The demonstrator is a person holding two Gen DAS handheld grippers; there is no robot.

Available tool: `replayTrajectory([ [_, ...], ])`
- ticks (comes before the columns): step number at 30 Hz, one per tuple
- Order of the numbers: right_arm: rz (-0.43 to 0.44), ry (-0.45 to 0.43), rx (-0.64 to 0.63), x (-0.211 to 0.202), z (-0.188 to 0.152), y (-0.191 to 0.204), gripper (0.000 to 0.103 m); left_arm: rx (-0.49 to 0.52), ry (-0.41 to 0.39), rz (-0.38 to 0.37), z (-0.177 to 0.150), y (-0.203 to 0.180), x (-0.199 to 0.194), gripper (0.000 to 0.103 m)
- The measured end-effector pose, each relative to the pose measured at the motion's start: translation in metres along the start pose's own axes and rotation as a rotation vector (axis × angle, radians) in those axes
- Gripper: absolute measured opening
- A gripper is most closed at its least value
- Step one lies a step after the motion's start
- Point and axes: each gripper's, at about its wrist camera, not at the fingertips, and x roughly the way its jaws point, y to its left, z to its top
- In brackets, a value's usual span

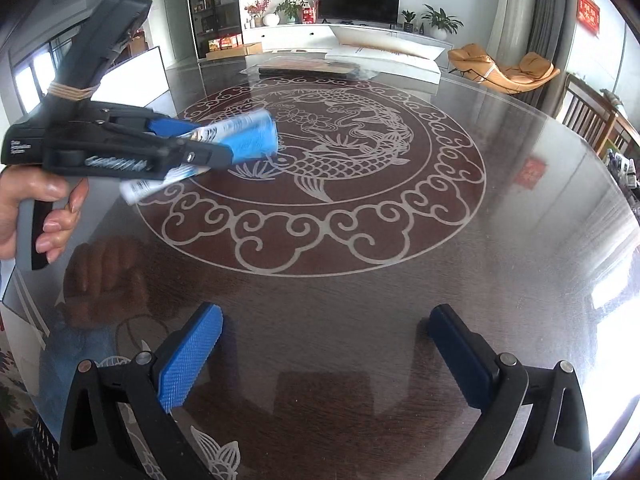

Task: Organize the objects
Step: 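Grasp the twine-tied blue toenail cream box with the left tool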

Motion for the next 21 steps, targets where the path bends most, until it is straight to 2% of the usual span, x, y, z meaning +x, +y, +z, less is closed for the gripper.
replayTrajectory([
  [6, 0.000, 0.000, 0.000, 0.000, 0.000, 0.000, 0.103, -0.222, -0.025, 0.269, -0.020, 0.042, -0.017, 0.047],
  [8, 0.000, 0.001, 0.000, 0.000, 0.000, 0.000, 0.103, -0.295, -0.034, 0.290, -0.028, 0.063, -0.024, 0.046],
  [9, -0.001, 0.001, 0.000, -0.001, -0.001, 0.001, 0.103, -0.316, -0.030, 0.324, -0.030, 0.073, -0.026, 0.047],
  [12, 0.000, 0.001, 0.000, 0.001, -0.002, -0.001, 0.103, -0.388, -0.037, 0.332, -0.038, 0.093, -0.031, 0.060],
  [13, 0.000, 0.000, 0.000, 0.001, -0.002, -0.001, 0.103, -0.393, -0.029, 0.332, -0.040, 0.095, -0.031, 0.077],
  [14, 0.000, 0.001, 0.000, 0.001, -0.002, -0.001, 0.103, -0.389, -0.012, 0.332, -0.039, 0.095, -0.028, 0.089],
  [15, 0.000, 0.001, 0.000, 0.001, -0.002, -0.001, 0.103, -0.383, 0.032, 0.346, -0.039, 0.093, -0.024, 0.103],
  [21, 0.000, 0.001, 0.000, 0.001, -0.002, -0.001, 0.103, -0.382, 0.037, 0.344, -0.043, 0.092, -0.025, 0.103],
])
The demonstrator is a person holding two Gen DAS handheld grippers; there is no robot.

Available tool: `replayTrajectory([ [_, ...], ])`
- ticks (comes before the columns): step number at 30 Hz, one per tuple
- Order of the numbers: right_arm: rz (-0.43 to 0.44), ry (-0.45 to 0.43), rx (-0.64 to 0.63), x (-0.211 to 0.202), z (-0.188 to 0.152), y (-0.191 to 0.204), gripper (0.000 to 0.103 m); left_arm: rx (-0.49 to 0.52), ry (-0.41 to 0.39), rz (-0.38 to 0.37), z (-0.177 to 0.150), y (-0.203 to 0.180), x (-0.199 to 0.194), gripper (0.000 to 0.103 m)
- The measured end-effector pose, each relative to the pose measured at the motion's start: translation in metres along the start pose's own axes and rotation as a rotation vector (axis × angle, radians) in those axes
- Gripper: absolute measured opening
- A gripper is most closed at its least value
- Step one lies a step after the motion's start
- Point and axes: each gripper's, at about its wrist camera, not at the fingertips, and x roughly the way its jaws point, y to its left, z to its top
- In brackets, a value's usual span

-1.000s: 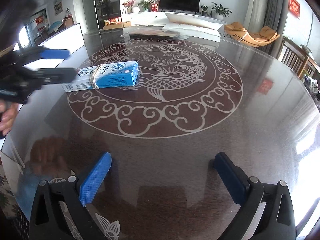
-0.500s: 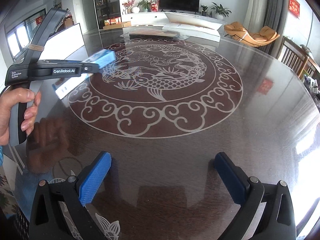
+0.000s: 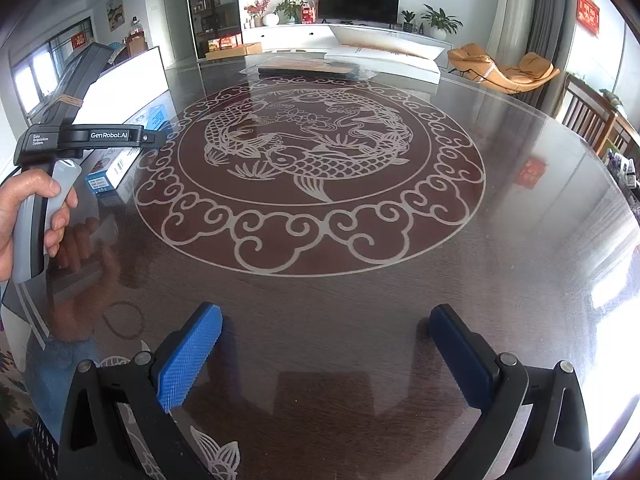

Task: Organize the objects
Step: 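Grasp the twine-tied blue toenail cream box with the left tool, then grasp the packaged orange insole with the right tool and lift it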

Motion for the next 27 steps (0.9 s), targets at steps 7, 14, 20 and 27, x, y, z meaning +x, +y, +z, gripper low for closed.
replayTrajectory([
  [7, 0.001, 0.000, 0.001, 0.000, 0.000, 0.000, 0.103, 0.027, -0.019, -0.010, -0.002, -0.001, -0.002, 0.103],
  [14, 0.002, 0.001, 0.001, 0.000, 0.000, 0.000, 0.103, 0.005, -0.016, -0.010, -0.002, -0.001, -0.001, 0.103],
  [20, 0.061, 0.029, -0.034, 0.004, 0.007, -0.004, 0.103, 0.005, -0.016, -0.010, -0.002, -0.002, -0.002, 0.103],
  [27, 0.111, 0.001, -0.239, 0.035, 0.130, -0.020, 0.103, 0.004, -0.016, -0.011, -0.002, -0.002, -0.001, 0.103],
])
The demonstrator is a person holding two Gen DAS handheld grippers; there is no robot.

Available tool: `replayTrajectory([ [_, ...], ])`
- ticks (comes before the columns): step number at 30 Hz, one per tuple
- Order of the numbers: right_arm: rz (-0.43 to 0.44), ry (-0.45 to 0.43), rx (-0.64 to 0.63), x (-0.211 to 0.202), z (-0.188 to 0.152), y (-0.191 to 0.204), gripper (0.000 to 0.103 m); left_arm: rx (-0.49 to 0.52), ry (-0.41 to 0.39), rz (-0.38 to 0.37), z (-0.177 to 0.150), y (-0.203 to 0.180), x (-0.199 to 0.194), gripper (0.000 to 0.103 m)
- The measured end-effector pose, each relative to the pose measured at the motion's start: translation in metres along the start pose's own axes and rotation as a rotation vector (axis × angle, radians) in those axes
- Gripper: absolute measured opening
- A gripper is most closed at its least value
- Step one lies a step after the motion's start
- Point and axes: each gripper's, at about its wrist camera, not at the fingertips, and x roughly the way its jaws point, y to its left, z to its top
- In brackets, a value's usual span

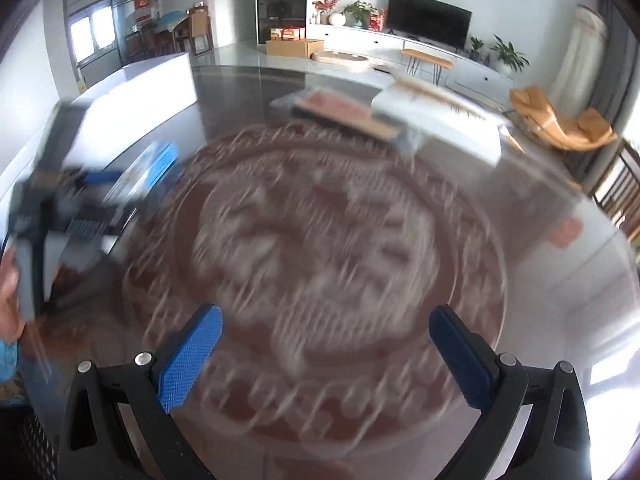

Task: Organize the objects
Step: 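Grasp the packaged orange insole with the right tool and lift it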

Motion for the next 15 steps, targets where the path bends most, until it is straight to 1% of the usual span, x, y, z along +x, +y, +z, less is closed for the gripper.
replayTrajectory([
  [2, -0.009, 0.016, 0.010, 0.020, 0.039, -0.019, 0.103, 0.000, 0.000, 0.000, 0.000, 0.000, 0.000, 0.103],
  [5, -0.012, 0.033, 0.104, 0.055, 0.095, -0.049, 0.103, 0.000, 0.000, 0.000, 0.000, 0.000, 0.000, 0.103],
  [7, 0.042, 0.038, 0.131, 0.079, 0.128, -0.054, 0.103, 0.000, 0.000, 0.000, 0.000, 0.000, 0.000, 0.103],
  [8, 0.055, 0.045, 0.105, 0.090, 0.143, -0.050, 0.103, 0.000, 0.000, 0.000, 0.000, 0.000, 0.000, 0.103],
  [11, 0.044, 0.068, -0.063, 0.118, 0.183, -0.022, 0.103, 0.000, 0.000, 0.000, 0.000, 0.000, 0.000, 0.103],
  [12, 0.057, 0.075, -0.109, 0.128, 0.194, -0.012, 0.103, 0.000, 0.000, 0.000, 0.000, 0.000, 0.000, 0.103],
  [15, 0.103, 0.096, -0.192, 0.153, 0.223, 0.011, 0.103, 0.000, 0.000, 0.000, 0.000, 0.000, 0.000, 0.103],
])
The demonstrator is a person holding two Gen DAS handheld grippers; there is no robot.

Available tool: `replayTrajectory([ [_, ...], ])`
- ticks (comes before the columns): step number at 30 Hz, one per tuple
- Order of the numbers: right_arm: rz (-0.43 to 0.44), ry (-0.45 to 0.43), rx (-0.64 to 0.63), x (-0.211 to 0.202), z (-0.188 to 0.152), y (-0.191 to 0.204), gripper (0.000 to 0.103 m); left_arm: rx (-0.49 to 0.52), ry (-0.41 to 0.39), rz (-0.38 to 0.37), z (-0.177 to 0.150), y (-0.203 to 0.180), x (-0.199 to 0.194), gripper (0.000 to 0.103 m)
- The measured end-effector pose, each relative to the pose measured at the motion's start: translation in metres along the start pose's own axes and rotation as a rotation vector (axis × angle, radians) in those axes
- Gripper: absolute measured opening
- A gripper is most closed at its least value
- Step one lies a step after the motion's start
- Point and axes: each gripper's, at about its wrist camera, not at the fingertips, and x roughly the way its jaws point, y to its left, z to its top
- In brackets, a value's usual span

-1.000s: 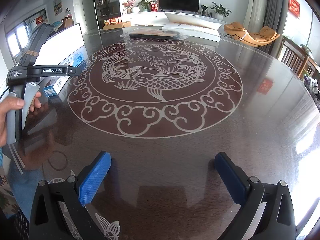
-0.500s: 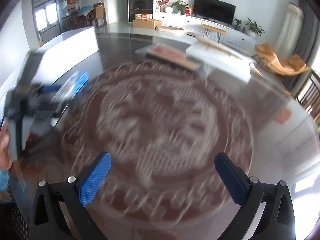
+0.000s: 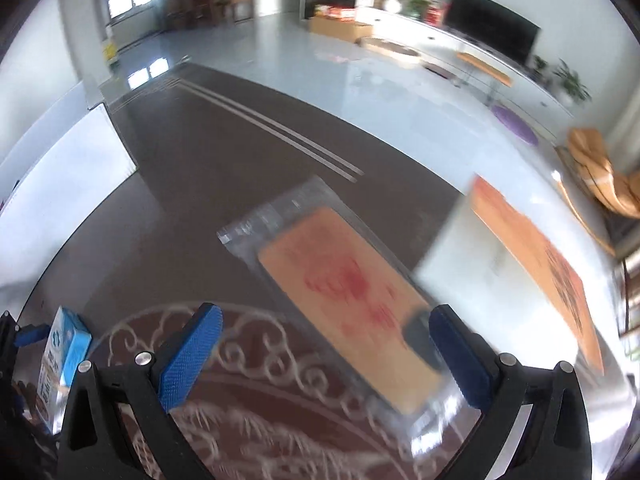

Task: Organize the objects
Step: 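Grasp the packaged orange insole with the right tool and lift it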

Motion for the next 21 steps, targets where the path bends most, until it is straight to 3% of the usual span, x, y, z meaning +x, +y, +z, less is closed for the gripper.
replayTrajectory([
  [5, -0.008, 0.076, -0.120, 0.044, 0.026, 0.018, 0.103, 0.000, 0.000, 0.000, 0.000, 0.000, 0.000, 0.103],
  [8, -0.021, 0.115, -0.108, 0.066, 0.028, 0.015, 0.103, 0.000, 0.000, 0.000, 0.000, 0.000, 0.000, 0.103],
  [13, -0.003, 0.085, 0.054, 0.072, 0.025, 0.001, 0.103, 0.000, 0.000, 0.000, 0.000, 0.000, 0.000, 0.103],
  [15, 0.007, 0.119, 0.185, 0.073, 0.024, -0.006, 0.103, 0.000, 0.000, 0.000, 0.001, -0.001, 0.000, 0.103],
  [21, -0.091, 0.214, 0.404, 0.054, 0.001, -0.004, 0.098, 0.000, 0.000, 0.000, 0.000, -0.003, 0.000, 0.103],
])
